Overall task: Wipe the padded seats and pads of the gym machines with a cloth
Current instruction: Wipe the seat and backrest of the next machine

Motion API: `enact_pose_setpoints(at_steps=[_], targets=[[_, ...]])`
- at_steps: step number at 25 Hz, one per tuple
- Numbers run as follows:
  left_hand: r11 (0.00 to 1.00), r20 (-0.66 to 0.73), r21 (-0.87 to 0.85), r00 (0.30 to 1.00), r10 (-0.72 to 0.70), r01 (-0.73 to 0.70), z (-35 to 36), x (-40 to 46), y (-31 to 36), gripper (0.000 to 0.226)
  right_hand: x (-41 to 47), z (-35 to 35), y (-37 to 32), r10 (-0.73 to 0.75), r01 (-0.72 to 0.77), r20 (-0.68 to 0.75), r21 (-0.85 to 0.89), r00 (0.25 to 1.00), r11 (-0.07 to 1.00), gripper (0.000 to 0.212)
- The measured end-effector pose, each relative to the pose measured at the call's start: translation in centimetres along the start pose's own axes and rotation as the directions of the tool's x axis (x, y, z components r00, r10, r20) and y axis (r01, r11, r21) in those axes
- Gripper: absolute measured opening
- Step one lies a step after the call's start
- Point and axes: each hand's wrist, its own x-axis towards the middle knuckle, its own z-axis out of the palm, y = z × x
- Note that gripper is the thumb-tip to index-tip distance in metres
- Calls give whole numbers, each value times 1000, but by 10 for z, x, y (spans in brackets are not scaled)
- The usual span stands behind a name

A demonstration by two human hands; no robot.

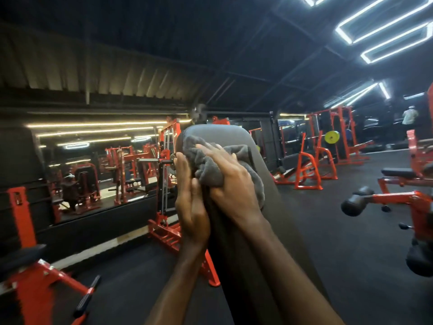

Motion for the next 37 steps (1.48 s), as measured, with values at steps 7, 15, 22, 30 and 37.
enact_pose_setpoints(at_steps=[7, 15, 22, 30, 37], targets=[[999, -29, 6, 998, -50, 51, -3, -27, -9, 60, -50, 4, -9, -54, 54, 11, 55, 998, 997, 58], [997, -51, -67, 998, 24, -27, -2, -43, -25, 55, -129, -8, -16, 10, -10, 0, 61, 1000, 998, 59], [966, 2, 103, 971, 238, -236, 5, -40, -24, 56, -120, -11, 8, 146, -142, -133, 36, 980, 989, 53], [944, 61, 189, 963, 264, -270, 6, -46, -24, 61, -132, -20, 23, 279, -288, -226, -8, 933, 958, 67], [944, 90, 197, 964, 251, -264, 8, -58, -28, 68, -129, -27, 37, 202, -211, -183, -26, 962, 977, 64]])
